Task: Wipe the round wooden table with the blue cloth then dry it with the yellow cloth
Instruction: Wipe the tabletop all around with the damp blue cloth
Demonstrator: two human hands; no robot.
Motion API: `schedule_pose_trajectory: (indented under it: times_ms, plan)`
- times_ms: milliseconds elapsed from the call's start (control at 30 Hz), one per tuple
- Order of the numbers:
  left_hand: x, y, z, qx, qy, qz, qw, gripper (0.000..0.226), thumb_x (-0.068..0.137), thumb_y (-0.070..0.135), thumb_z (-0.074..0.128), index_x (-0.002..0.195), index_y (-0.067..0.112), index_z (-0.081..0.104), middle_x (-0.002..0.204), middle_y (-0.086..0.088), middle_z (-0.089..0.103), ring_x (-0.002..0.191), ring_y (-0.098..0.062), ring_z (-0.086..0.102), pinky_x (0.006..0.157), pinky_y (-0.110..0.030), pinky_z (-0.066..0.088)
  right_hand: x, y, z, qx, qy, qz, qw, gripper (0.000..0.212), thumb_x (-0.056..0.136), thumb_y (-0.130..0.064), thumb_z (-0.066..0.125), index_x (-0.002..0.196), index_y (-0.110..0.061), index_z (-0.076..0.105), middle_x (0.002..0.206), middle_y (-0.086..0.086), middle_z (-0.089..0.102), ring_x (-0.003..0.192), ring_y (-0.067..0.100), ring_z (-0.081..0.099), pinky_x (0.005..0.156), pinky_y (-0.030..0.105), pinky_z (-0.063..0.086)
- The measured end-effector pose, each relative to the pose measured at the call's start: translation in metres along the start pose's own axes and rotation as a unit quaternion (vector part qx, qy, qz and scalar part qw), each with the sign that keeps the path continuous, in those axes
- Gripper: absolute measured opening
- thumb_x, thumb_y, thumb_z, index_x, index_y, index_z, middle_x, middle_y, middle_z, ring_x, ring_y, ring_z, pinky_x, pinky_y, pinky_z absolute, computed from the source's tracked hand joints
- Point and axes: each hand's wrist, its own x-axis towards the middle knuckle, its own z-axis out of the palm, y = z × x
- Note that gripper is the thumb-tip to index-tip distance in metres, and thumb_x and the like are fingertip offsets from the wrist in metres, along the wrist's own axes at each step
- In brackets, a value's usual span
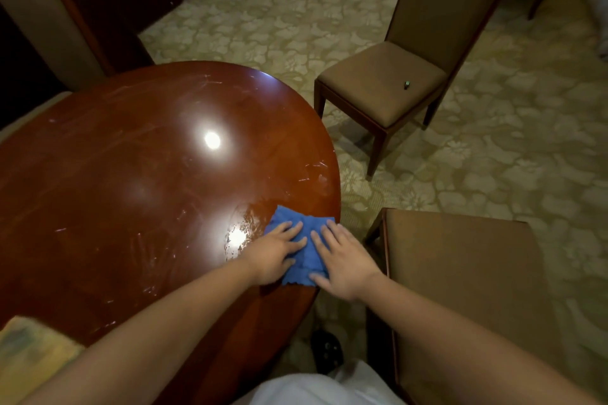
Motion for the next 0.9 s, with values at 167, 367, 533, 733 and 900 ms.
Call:
schedule_pose_trajectory:
  times_ms: [167,367,533,733,900]
  plan:
    - [0.042,-0.013,-0.024,0.017,0.003,-0.059,0.998,0.057,0.102,0.028,0.038,0.153,0.019,0.014,0.16,-0.007,-0.005,0.148,-0.025,-0.002,0.118,-0.035,0.009,0.05,0.031,-0.016,-0.023,-0.032,0.032,0.999,0.079,0.096,-0.061,0.017,0.153,-0.013,-0.008,0.161,0.013,-0.007,0.147,0.026,-0.015,0.117,0.042,-0.011]
    - [0.007,0.002,-0.003,0.055,0.003,-0.026,0.998,0.056,0.104,0.029,0.03,0.154,0.019,0.007,0.16,-0.004,-0.007,0.148,-0.023,-0.003,0.119,-0.035,0.013,0.011,-0.005,-0.005,-0.031,-0.041,0.027,0.998,0.077,0.098,-0.056,0.017,0.152,-0.007,-0.008,0.16,0.019,-0.002,0.147,0.035,-0.008,0.117,0.044,-0.007]
    - [0.021,-0.015,-0.018,0.028,-0.017,-0.015,0.999,0.057,0.104,0.031,0.033,0.154,0.022,0.006,0.16,-0.002,-0.009,0.147,-0.021,-0.006,0.119,-0.036,0.01,0.027,0.013,-0.018,-0.046,-0.031,0.022,0.998,0.083,0.096,-0.063,0.018,0.153,-0.008,-0.006,0.16,0.016,0.006,0.147,0.033,-0.001,0.117,0.042,-0.004]
    - [0.082,-0.04,-0.055,-0.031,0.009,-0.068,0.997,0.059,0.102,0.025,0.04,0.153,0.018,0.011,0.16,-0.005,-0.003,0.148,-0.024,-0.002,0.119,-0.033,0.006,0.092,0.052,-0.046,-0.035,-0.017,0.056,0.998,0.082,0.095,-0.063,0.021,0.153,-0.01,-0.003,0.157,0.011,0.013,0.145,0.031,0.005,0.118,0.043,0.0]
    - [0.079,-0.034,-0.058,-0.018,0.024,-0.077,0.997,0.058,0.1,0.022,0.041,0.152,0.019,0.018,0.161,-0.003,0.003,0.148,-0.022,0.005,0.117,-0.032,0.013,0.09,0.045,-0.048,-0.026,-0.016,0.055,0.998,0.081,0.096,-0.059,0.026,0.154,-0.007,0.001,0.156,0.013,0.015,0.144,0.032,0.008,0.117,0.046,-0.001]
